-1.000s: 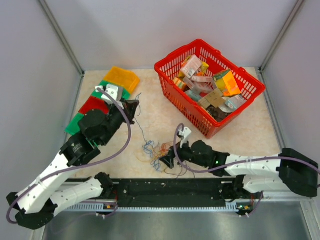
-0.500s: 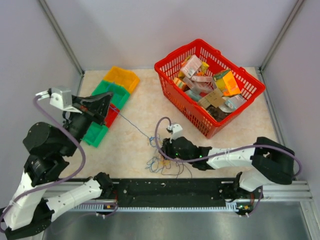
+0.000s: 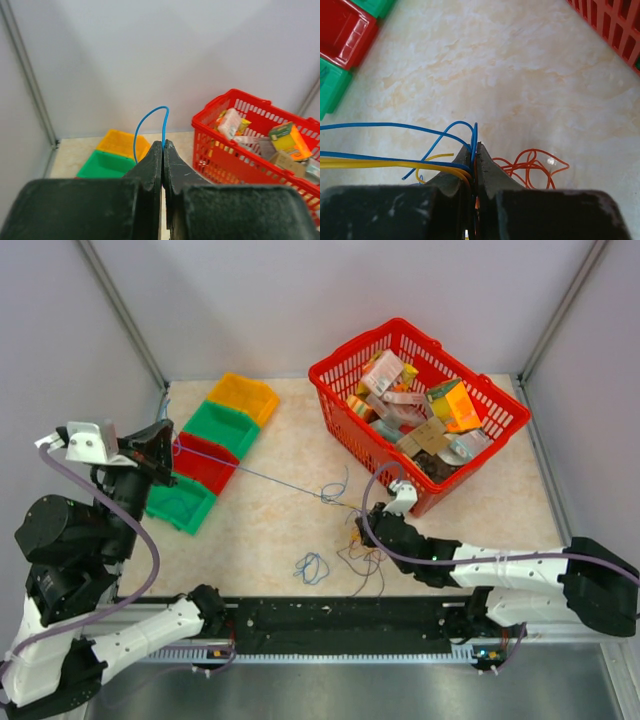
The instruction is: Untangle the cables
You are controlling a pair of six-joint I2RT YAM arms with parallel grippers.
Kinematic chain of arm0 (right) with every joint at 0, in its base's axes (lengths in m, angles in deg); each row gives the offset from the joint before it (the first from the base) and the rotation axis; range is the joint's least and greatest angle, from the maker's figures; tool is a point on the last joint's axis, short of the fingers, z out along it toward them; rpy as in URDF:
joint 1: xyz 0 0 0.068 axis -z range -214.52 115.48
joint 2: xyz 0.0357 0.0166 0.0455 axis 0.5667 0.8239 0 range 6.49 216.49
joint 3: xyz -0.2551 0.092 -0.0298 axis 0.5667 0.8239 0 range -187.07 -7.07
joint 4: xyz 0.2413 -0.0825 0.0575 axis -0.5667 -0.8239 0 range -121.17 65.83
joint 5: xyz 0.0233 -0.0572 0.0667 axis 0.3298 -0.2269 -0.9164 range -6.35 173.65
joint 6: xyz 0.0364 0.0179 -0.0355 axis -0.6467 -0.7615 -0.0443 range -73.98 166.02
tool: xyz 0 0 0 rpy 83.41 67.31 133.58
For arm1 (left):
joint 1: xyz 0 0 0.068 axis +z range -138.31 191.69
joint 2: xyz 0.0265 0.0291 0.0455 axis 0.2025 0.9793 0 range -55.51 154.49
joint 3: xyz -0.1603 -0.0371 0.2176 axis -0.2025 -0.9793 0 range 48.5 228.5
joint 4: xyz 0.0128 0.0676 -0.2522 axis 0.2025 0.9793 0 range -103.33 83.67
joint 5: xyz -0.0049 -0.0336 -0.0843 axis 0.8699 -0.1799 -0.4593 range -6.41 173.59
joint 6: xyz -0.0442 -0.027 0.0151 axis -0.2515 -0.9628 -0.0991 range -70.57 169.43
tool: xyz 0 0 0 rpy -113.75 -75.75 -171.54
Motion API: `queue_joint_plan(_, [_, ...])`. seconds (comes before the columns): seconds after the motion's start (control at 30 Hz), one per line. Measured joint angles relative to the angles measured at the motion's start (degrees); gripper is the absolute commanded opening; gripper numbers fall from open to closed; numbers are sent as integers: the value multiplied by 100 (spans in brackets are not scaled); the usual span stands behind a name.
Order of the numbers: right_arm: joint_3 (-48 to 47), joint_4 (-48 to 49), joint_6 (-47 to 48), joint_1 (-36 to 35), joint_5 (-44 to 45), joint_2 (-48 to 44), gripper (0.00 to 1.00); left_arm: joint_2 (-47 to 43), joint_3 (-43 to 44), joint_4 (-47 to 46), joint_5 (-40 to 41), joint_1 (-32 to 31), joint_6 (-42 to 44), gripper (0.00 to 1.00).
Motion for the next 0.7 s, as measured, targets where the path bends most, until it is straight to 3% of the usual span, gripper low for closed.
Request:
queue_joint_plan(0.27, [98,-151,-17,181,52,-9,27,70,271,35,787,-7,824,0])
queue_joint_plan(0.3, [157,-234,-9,219,68,-7,23,83,400,0,868,-7,914,0])
queue_joint_plan(0.33, [219,-334,24,254,70,2,8,90,516,-31,914,-7,966,0])
queue_joint_plan(0.37, [264,-398,50,282,66,9,0,101,686,-66,975,-7,1032,0])
queue_joint_plan(0.57, [326,-348,199,328,-33,57,0,118,1062,-136,994,-7,1080,0])
queue_joint_plan(0.6, [321,-352,197,337,-31,87,5,151,1084,-133,999,-7,1097,0])
queue_joint_plan(0.63, [306,-372,188,337,-17,133,22,199,1121,-133,1003,-7,1128,0])
queue_joint_plan(0.67, [273,-409,170,337,-7,186,29,254,1161,-136,1019,-7,1176,0])
queue_joint_plan(0.7, [221,-466,142,339,17,249,29,361,1252,-146,1073,-7,1276,0])
